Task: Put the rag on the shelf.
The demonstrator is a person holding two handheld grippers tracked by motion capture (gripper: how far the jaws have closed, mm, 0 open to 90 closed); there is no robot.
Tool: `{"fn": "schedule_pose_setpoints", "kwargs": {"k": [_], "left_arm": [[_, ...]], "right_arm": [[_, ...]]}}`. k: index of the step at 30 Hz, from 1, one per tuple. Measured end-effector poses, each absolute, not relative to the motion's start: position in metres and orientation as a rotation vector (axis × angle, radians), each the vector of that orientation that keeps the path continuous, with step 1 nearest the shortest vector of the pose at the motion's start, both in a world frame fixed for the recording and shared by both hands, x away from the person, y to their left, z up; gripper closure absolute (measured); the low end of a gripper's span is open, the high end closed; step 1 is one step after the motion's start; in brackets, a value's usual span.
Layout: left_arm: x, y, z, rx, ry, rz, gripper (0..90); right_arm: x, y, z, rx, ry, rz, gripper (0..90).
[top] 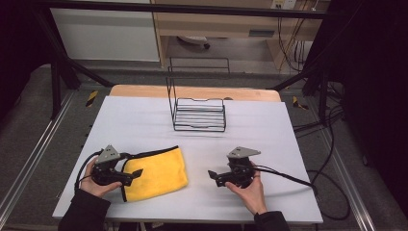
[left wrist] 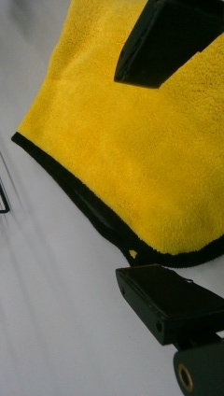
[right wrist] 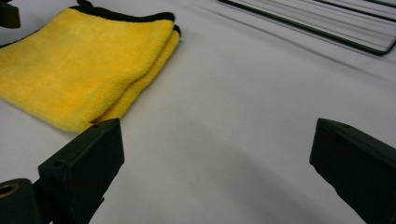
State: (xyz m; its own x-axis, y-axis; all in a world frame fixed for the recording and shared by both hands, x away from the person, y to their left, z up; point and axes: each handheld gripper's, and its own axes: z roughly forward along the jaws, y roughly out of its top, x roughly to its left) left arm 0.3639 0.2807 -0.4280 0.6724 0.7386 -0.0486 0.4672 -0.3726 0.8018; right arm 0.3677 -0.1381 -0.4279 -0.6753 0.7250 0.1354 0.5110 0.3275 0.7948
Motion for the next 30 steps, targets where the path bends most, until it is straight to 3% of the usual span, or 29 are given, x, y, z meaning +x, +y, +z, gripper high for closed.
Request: {"fn": "schedule_pose_setpoints", "kwargs": {"k": [11, 19, 30], "left_arm": [[0.365, 0.292, -0.429, 1.998, 0.977, 0.409, 5.2], [0.366, 0.292, -0.431, 2.004, 0.984, 0.412, 5.2], [0.366, 0.295, -0.431, 1.994, 1.002, 0.418, 5.3]], "right_arm": [[0.366, -0.087, -0.434, 1.081, 2.422, 1.292, 14.4], [0.359, -0.053, -0.441, 1.074, 2.458, 1.280, 28.6], [0.359, -0.036, -0.453, 1.103, 2.503, 1.240, 51.1]]}}
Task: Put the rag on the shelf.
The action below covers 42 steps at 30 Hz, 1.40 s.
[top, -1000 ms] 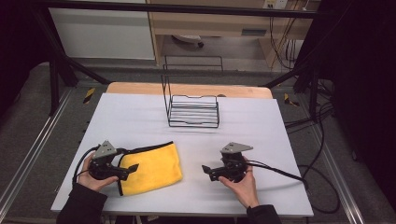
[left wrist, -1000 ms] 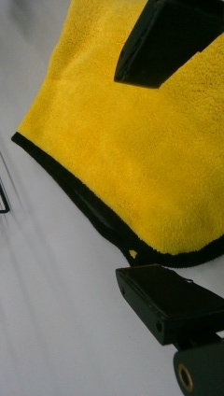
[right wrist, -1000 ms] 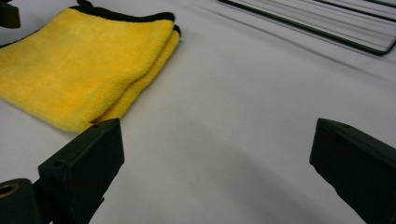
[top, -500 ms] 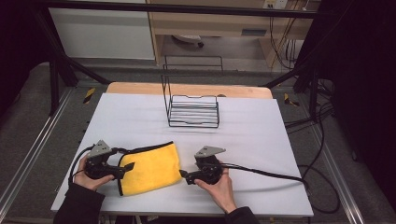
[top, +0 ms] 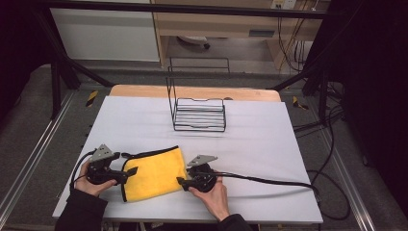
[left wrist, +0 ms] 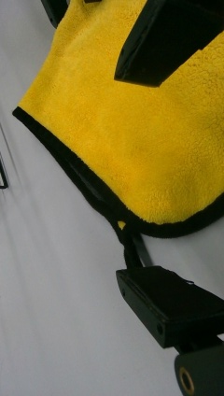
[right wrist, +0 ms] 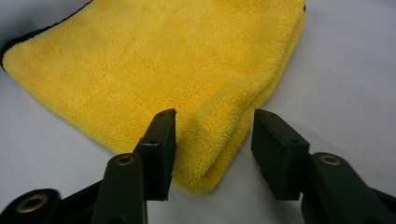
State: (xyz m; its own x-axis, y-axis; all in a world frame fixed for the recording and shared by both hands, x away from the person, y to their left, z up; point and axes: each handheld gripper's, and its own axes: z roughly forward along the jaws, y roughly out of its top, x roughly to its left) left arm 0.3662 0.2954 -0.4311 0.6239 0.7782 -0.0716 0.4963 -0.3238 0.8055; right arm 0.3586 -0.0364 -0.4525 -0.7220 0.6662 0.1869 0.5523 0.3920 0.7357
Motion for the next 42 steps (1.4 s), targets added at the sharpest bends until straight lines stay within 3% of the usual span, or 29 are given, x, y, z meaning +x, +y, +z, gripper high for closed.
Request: {"fn": "schedule_pose_setpoints", "kwargs": {"k": [12, 18, 28, 37, 42], "left_arm": [[0.366, 0.297, -0.431, 1.986, 1.015, 0.425, 5.8], [0.368, 0.298, -0.430, 1.984, 1.037, 0.421, 6.2], [0.369, 0.299, -0.427, 1.966, 1.063, 0.435, 9.4], [0.381, 0.267, -0.427, 2.049, 0.970, 0.388, 22.2], [0.390, 0.243, -0.432, 2.131, 0.931, 0.325, 36.9]], "right_arm": [[0.349, -0.035, -0.455, 1.223, 2.478, 1.231, 65.3], [0.351, -0.035, -0.453, 1.279, 2.505, 1.249, 81.4], [0.358, -0.049, -0.431, 1.218, 2.576, 1.173, 84.2], [0.363, -0.090, -0.427, 1.245, 2.590, 1.125, 83.8], [0.363, -0.100, -0.430, 1.214, 2.587, 1.107, 83.8]]}}
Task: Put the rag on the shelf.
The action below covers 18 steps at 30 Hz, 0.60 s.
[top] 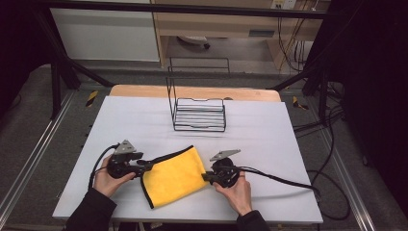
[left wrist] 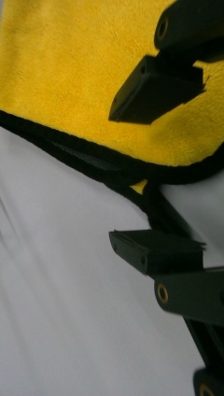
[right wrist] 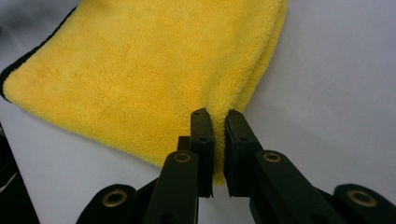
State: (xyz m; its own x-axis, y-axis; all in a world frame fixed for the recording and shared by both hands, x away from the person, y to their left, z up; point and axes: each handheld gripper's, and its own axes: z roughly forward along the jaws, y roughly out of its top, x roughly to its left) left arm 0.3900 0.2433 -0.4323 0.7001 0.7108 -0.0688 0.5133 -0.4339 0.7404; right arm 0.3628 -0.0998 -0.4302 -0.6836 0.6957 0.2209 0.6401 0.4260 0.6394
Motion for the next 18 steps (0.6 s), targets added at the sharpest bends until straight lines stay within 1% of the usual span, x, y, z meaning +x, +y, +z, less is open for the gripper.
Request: {"fn": "schedule_pose_setpoints", "kwargs": {"k": [1, 3, 4, 5, 8, 11, 16, 18], "left_arm": [[0.394, 0.236, -0.435, 2.163, 0.935, 0.324, 42.0], [0.397, 0.233, -0.437, 2.166, 0.944, 0.302, 51.2], [0.401, 0.231, -0.440, 2.179, 0.952, 0.255, 56.2], [0.401, 0.231, -0.441, 2.178, 0.955, 0.241, 59.9], [0.399, 0.232, -0.441, 2.171, 0.977, 0.218, 64.0], [0.397, 0.230, -0.441, 2.170, 0.982, 0.193, 72.7], [0.392, 0.228, -0.439, 2.166, 1.006, 0.171, 81.1], [0.389, 0.229, -0.438, 2.155, 1.018, 0.147, 83.1]], "right_arm": [[0.363, -0.100, -0.430, 1.201, 2.588, 1.102, 83.8], [0.363, -0.101, -0.430, 1.193, 2.586, 1.094, 83.8], [0.364, -0.101, -0.429, 1.190, 2.584, 1.086, 83.8], [0.365, -0.101, -0.429, 1.185, 2.580, 1.079, 83.8], [0.369, -0.102, -0.429, 1.174, 2.572, 1.065, 83.9], [0.375, -0.102, -0.429, 1.154, 2.568, 1.036, 84.0], [0.387, -0.103, -0.429, 1.116, 2.558, 1.003, 84.1], [0.398, -0.103, -0.428, 1.087, 2.546, 0.984, 84.2]]}}
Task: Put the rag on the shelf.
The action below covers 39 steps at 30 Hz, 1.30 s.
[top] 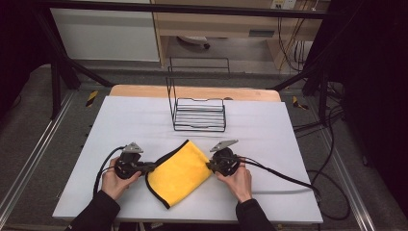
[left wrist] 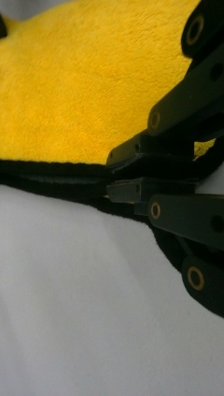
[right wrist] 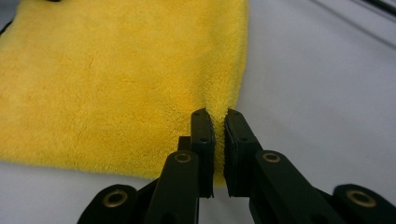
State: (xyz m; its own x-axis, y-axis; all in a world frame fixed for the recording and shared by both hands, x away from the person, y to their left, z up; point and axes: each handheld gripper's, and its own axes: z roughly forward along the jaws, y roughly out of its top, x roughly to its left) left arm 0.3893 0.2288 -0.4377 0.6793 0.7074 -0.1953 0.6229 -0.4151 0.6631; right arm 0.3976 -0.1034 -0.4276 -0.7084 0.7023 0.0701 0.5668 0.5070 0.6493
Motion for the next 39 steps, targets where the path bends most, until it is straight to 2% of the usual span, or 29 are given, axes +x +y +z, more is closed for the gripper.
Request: {"fn": "schedule_pose_setpoints", "kwargs": {"k": [5, 10, 17, 20, 23, 26, 29, 34, 35, 39], "left_arm": [[0.381, 0.228, -0.437, 2.135, 1.019, 0.132, 86.2], [0.374, 0.224, -0.438, 2.146, 0.994, 0.192, 85.7], [0.372, 0.223, -0.442, 2.171, 0.952, 0.254, 81.8], [0.371, 0.222, -0.445, 2.166, 0.941, 0.283, 79.8], [0.370, 0.223, -0.447, 2.148, 0.942, 0.285, 78.7], [0.370, 0.223, -0.447, 2.149, 0.939, 0.274, 79.8], [0.370, 0.221, -0.445, 2.160, 0.949, 0.266, 85.5], [0.368, 0.220, -0.441, 2.151, 0.980, 0.236, 88.2], [0.367, 0.220, -0.441, 2.128, 1.002, 0.199, 88.3], [0.360, 0.216, -0.440, 2.118, 1.016, 0.188, 88.3]], "right_arm": [[0.416, -0.101, -0.428, 1.041, 2.518, 0.966, 84.3], [0.425, -0.098, -0.437, 1.054, 2.494, 0.967, 81.9], [0.413, -0.121, -0.438, 1.272, 2.320, 1.065, 63.2], [0.409, -0.123, -0.445, 1.332, 2.302, 1.096, 62.0], [0.405, -0.120, -0.452, 1.381, 2.281, 1.127, 64.4], [0.404, -0.117, -0.454, 1.445, 2.257, 1.165, 73.1], [0.404, -0.117, -0.454, 1.473, 2.249, 1.186, 82.9], [0.410, -0.118, -0.450, 1.472, 2.246, 1.209, 85.1], [0.417, -0.118, -0.447, 1.443, 2.254, 1.216, 85.1], [0.436, -0.114, -0.439, 1.307, 2.307, 1.202, 84.8]]}}
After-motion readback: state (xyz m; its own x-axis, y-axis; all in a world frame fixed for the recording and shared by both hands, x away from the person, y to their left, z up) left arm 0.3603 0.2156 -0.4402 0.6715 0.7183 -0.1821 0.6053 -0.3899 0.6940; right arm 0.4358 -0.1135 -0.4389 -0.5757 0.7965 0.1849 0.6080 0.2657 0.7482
